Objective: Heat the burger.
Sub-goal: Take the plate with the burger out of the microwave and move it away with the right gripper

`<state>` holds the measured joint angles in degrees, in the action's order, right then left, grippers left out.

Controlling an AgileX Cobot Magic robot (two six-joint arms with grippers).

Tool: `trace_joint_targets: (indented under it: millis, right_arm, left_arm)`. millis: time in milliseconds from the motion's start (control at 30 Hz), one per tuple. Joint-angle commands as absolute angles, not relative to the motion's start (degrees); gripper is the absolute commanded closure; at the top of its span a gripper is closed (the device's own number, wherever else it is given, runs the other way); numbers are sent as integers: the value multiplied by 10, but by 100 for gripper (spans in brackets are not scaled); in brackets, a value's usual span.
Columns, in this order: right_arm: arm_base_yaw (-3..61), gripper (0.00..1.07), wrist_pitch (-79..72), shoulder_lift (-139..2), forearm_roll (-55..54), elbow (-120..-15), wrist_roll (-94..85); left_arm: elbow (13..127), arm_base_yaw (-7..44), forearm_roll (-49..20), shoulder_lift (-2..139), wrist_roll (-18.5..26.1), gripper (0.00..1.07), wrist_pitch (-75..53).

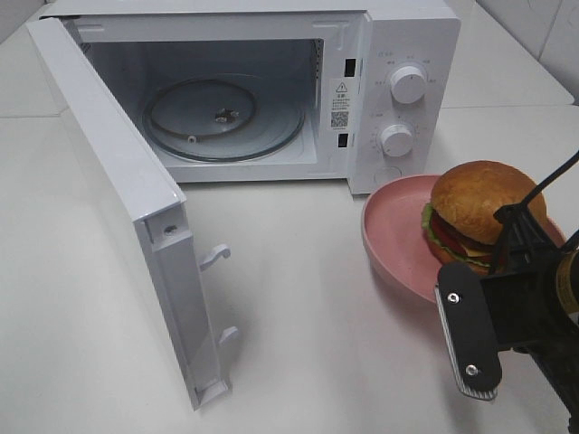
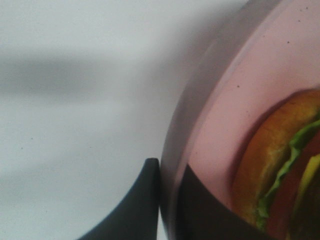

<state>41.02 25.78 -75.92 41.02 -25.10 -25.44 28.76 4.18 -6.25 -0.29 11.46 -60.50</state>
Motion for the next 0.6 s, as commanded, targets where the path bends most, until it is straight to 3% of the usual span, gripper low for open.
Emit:
trace_joint_targets:
  millis: [33, 167, 367, 600]
  right_arm:
    - [406, 107, 243, -755, 476, -238, -178]
    - [393, 107, 240, -755, 488, -230, -158]
    - [294, 107, 229, -755, 497, -230, -143]
    - [237, 107, 188, -756, 506, -230, -166]
  left_arm:
    - [286, 41, -66, -14, 109, 106, -597]
    - [286, 41, -66, -14, 109, 106, -597]
    - [286, 41, -66, -14, 109, 106, -597]
    - [286, 41, -66, -14, 109, 106, -597]
